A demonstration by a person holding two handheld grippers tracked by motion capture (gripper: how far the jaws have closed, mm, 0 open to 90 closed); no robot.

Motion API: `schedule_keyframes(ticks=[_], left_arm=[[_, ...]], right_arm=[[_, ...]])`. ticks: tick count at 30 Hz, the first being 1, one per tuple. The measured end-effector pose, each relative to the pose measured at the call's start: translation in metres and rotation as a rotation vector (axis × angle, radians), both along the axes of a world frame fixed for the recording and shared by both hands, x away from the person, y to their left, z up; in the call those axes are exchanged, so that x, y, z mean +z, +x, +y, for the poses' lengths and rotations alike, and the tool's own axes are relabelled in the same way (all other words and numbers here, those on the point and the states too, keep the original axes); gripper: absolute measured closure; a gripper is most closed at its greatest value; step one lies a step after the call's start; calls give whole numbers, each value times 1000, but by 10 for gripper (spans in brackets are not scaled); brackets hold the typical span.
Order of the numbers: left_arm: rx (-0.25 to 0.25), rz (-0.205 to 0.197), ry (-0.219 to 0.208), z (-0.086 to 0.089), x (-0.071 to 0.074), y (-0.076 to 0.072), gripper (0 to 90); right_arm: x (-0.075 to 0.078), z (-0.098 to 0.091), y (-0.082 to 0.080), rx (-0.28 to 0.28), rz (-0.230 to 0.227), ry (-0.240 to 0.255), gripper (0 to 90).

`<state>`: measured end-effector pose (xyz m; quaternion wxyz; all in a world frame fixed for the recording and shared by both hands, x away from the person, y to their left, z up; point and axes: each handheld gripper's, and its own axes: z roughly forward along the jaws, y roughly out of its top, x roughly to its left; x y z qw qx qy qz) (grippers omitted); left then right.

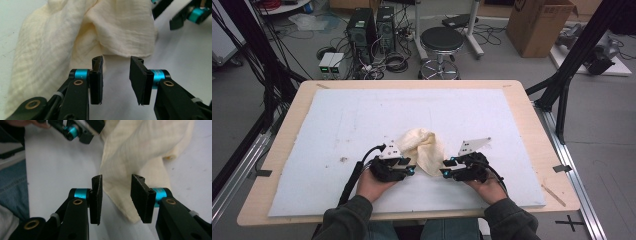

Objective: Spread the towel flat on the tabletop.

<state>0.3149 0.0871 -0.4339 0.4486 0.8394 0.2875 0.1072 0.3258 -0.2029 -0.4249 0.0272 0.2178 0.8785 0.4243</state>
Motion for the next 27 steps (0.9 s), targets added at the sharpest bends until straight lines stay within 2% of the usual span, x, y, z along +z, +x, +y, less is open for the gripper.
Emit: schedule_keyframes(ticks=[3,6,7,10,13,14,17,21,23,27], left_arm=[[12,36,38,-5,-4,9,623],[15,47,61,-9,-5,15,620],[20,55,69,-10,-5,17,635],[34,60,82,-12,-7,20,659],[47,45,92,-11,-7,21,737],[53,40,93,-11,-8,22,794],[61,31,101,-10,-8,23,848],[56,4,118,-9,-5,20,872],[47,-6,113,-4,0,17,874],[47,-35,93,14,13,9,875]], right_arm=[[-7,5,5,19,4,-49,627],[-13,10,9,34,11,-95,641],[-14,10,11,37,3,-97,675],[-15,9,13,36,11,-90,701],[-15,9,14,35,11,-92,740],[-15,8,16,34,10,-88,774],[-16,7,18,29,18,-80,807],[-15,6,19,22,33,-71,863],[-14,6,17,26,12,-75,865],[-5,-2,15,9,-2,-13,865]])
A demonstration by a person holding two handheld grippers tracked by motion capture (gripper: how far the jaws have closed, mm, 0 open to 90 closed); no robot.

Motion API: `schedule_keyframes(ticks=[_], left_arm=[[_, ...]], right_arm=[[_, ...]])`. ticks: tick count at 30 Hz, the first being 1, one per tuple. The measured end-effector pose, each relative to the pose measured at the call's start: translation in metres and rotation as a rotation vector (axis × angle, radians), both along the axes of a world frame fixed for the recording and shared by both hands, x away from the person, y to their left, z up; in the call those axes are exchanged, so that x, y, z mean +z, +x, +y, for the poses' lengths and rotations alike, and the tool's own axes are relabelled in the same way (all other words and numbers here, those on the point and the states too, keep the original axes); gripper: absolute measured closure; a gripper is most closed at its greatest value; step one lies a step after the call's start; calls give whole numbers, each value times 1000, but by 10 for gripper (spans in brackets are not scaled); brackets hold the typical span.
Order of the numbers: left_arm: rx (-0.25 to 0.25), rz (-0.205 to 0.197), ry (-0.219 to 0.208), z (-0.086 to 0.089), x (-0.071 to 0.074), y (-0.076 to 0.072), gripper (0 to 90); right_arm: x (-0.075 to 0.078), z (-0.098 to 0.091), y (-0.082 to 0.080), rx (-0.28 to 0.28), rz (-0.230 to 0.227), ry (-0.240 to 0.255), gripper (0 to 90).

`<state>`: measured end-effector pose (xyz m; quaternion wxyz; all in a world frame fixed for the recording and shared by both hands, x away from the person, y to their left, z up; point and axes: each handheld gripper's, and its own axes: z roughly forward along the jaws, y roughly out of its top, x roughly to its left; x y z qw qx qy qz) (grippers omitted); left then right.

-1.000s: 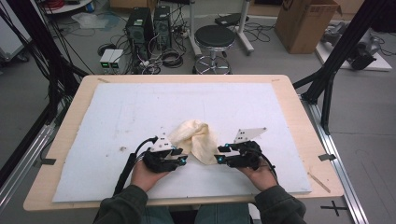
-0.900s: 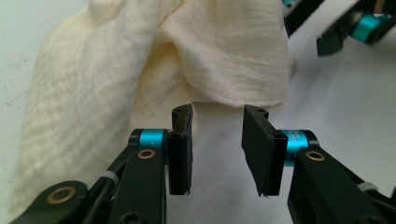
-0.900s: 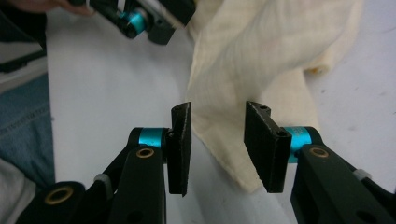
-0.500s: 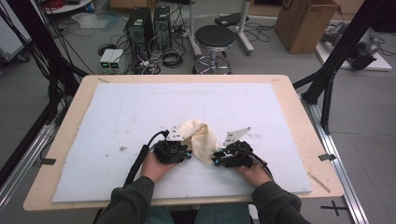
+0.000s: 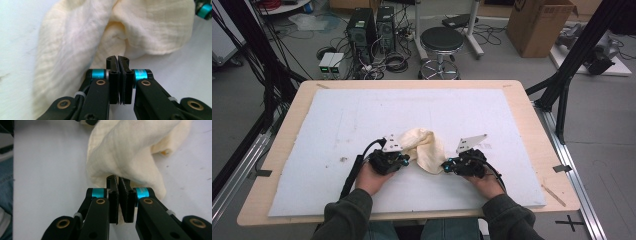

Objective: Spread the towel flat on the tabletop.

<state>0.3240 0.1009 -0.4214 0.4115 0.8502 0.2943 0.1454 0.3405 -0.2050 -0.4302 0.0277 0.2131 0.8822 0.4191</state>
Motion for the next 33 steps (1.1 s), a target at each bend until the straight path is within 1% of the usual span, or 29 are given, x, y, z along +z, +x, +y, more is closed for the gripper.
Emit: schedule_keyframes(ticks=[2,4,7,8,9,10,12,15,16,18,20,23,27,28,29,31,32,33], left_arm=[[0,-14,-11,11,7,-4,875],[-13,-21,-28,21,13,-10,875],[-21,-39,-26,35,21,-21,875],[-23,-45,-33,40,23,-25,875],[-25,-50,-34,43,25,-27,875],[-27,-55,-33,49,27,-32,876],[-30,-59,-27,58,28,-39,875],[-31,-63,-37,72,29,-48,875],[-22,-61,-38,76,28,-51,875],[-24,-63,-34,84,28,-57,875],[-24,-66,-38,91,28,-65,875],[-24,-70,-30,101,28,-75,875],[-20,-62,-18,111,25,-82,875],[-24,-54,-16,114,23,-85,875],[-26,-48,-10,116,21,-86,875],[-33,-33,-19,120,18,-90,872],[-43,-28,-25,122,16,-91,867],[-38,-24,-40,123,15,-92,849]], right_arm=[[4,-4,-1,-11,-8,13,866],[6,-8,-2,-15,-15,29,866],[11,-11,-8,-12,-24,47,865],[13,-12,-11,-9,-21,50,865],[15,-13,-13,-5,-28,55,865],[16,-13,-15,-3,-24,59,866],[18,-13,-21,10,-31,50,865],[19,-12,-29,23,-31,38,865],[19,-13,-32,28,-26,38,865],[20,-12,-37,33,-29,35,865],[22,-11,-44,50,-27,32,865],[23,-6,-53,80,-29,18,865],[21,4,-61,137,-6,21,864],[20,6,-63,151,9,18,864],[19,10,-64,167,11,7,863],[17,13,-66,196,26,1,851],[17,14,-66,203,25,7,822],[18,15,-66,205,39,17,789]])
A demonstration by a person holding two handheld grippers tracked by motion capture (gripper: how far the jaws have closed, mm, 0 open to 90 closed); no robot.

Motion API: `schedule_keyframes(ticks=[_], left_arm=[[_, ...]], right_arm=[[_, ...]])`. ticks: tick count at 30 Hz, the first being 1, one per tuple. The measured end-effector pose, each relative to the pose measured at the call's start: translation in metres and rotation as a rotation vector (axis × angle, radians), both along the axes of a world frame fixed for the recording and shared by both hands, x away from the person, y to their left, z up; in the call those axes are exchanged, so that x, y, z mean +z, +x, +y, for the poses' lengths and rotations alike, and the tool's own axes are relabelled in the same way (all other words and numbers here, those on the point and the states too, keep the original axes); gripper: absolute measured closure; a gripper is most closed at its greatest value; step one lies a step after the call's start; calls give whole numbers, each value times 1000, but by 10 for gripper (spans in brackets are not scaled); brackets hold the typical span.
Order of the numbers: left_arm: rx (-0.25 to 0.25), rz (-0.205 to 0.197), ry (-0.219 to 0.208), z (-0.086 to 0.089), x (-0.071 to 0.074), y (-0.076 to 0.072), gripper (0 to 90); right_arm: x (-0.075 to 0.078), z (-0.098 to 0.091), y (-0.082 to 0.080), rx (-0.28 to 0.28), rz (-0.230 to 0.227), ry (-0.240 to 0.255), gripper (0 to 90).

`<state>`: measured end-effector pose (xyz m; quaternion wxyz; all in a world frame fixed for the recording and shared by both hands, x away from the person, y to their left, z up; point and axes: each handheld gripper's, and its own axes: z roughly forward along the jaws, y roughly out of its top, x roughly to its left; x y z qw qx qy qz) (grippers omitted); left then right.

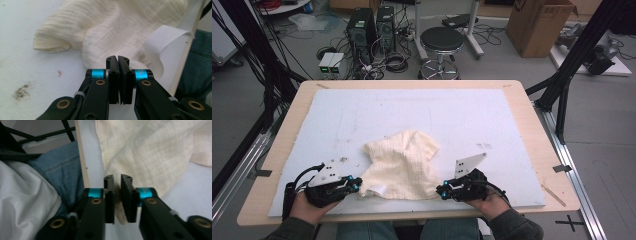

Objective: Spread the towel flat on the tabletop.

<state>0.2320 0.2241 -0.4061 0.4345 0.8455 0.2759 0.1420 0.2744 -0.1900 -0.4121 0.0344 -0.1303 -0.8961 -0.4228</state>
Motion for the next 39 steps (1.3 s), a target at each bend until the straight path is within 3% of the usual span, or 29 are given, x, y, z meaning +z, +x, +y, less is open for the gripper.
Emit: schedule_keyframes(ticks=[5,9,13,17,22,24,26,29,32,34,39], left_arm=[[17,2,-50,6,4,3,657],[10,6,-77,0,4,13,599],[-38,29,-78,-14,-8,19,580],[-60,60,-38,-19,-22,21,577],[-48,78,32,-16,-30,25,555],[-41,91,53,-14,-34,26,555],[-39,78,57,-13,-36,25,581],[-27,66,56,-13,-36,25,671],[-39,66,51,-14,-36,25,795],[-57,56,62,-19,-36,23,869],[-104,59,57,-29,-34,20,878]], right_arm=[[10,-3,8,-24,-3,40,687],[19,-3,26,-88,-63,22,657],[11,0,43,-110,-57,-13,645],[-6,7,43,-83,-37,-69,637],[-24,12,40,-63,-55,-136,642],[-24,14,38,-61,-89,-139,669],[-25,14,37,-56,-118,-142,718],[-25,14,37,-47,-106,-143,877],[-23,15,34,-34,-135,-160,890],[-22,12,33,-37,-114,-164,893],[-21,1,24,-24,-86,-164,894]])
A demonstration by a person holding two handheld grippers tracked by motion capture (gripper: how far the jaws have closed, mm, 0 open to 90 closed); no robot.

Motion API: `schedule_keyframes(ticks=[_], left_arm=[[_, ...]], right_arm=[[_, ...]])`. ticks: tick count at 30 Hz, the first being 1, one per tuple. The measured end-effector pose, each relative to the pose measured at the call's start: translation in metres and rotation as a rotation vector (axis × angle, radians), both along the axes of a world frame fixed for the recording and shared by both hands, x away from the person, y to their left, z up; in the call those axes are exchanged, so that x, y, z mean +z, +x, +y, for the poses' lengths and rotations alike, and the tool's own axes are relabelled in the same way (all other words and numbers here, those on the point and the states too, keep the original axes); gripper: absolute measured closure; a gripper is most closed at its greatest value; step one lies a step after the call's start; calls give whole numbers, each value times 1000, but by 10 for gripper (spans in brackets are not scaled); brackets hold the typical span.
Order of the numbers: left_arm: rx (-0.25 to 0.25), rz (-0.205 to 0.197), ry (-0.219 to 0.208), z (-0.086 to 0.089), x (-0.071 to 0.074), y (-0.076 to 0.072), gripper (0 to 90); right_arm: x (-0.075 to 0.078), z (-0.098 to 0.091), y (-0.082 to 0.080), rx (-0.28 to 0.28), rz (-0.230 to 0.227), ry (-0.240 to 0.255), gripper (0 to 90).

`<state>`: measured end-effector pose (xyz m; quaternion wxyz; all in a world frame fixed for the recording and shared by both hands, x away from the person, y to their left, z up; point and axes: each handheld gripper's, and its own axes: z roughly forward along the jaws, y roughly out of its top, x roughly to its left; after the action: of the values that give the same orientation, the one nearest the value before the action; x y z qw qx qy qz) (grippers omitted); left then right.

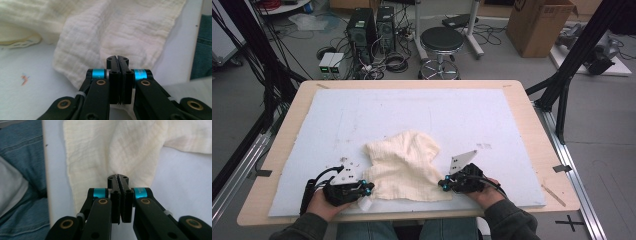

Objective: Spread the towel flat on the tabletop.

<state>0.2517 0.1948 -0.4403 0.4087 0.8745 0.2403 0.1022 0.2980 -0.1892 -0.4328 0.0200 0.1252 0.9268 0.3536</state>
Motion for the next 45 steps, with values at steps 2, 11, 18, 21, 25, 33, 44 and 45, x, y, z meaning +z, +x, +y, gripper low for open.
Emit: schedule_keyframes(ticks=[2,11,18,21,25,33,44,45], left_arm=[[-13,-1,-1,-1,1,-2,879],[-43,-5,-41,1,9,-11,880],[20,-19,-131,12,26,-6,629],[71,-28,-150,16,34,6,562],[143,-50,-178,16,42,28,512],[231,-61,-188,6,44,73,451],[234,-23,-202,-10,41,97,501],[229,-22,-196,-12,41,97,511]], right_arm=[[0,-5,-5,-5,4,4,894],[8,-25,-20,-8,38,24,885],[25,-26,-5,-60,40,122,661],[33,-24,15,-116,11,135,639],[40,-16,50,-191,-17,140,631],[16,3,112,-322,0,118,555],[14,2,118,-311,-23,99,869],[20,-2,115,-321,-46,106,870]])
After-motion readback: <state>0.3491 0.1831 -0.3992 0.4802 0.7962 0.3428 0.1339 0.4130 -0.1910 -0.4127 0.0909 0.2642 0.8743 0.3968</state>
